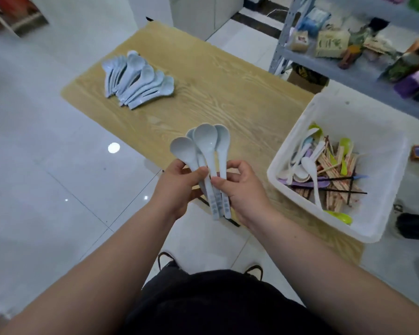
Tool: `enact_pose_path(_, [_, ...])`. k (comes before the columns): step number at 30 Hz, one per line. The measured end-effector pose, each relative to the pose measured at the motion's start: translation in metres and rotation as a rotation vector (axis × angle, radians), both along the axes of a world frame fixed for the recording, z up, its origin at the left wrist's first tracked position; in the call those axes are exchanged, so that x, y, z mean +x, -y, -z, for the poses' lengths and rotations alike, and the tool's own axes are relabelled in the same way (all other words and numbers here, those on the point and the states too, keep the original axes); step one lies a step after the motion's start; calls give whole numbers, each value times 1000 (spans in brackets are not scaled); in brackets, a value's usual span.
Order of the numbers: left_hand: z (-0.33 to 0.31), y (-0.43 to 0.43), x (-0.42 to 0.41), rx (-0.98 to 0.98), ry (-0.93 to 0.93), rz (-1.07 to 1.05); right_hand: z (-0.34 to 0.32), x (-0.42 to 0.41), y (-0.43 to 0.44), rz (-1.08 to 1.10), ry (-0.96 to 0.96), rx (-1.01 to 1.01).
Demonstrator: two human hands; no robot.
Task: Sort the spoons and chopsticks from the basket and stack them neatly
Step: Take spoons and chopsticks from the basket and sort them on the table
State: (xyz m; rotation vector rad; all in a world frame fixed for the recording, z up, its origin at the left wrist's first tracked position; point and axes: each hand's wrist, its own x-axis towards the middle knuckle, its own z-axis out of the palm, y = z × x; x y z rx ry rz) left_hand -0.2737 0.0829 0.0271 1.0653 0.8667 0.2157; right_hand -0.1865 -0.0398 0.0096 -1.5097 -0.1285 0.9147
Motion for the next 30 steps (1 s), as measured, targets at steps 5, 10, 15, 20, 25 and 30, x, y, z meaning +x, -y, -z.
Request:
enact_pose_path(5, [0,-77,-57,-10,33,-89,-8,-49,-87,-78,20,-13])
enact_pose_path(10, [2,-142,-92,-25,8,-131,-10,-87,-154,-101,3,-16])
enact_pose_path(15, [10,-177,-89,-48,-8,-93,-6,-84,-186,-100,10,-57])
enact_pose_path(20, [18,-209,-62,-49,-50,-74,7,-58,-222,-89,2,-64])
enact_pose_path(25, [16,-258,-31,-28,-105,-83,14,-25,-270,-111,-66,-18])
enact_pose_path(30, [18,-295,-1,-27,-113,-75,17,6,-308,-122,-100,-3])
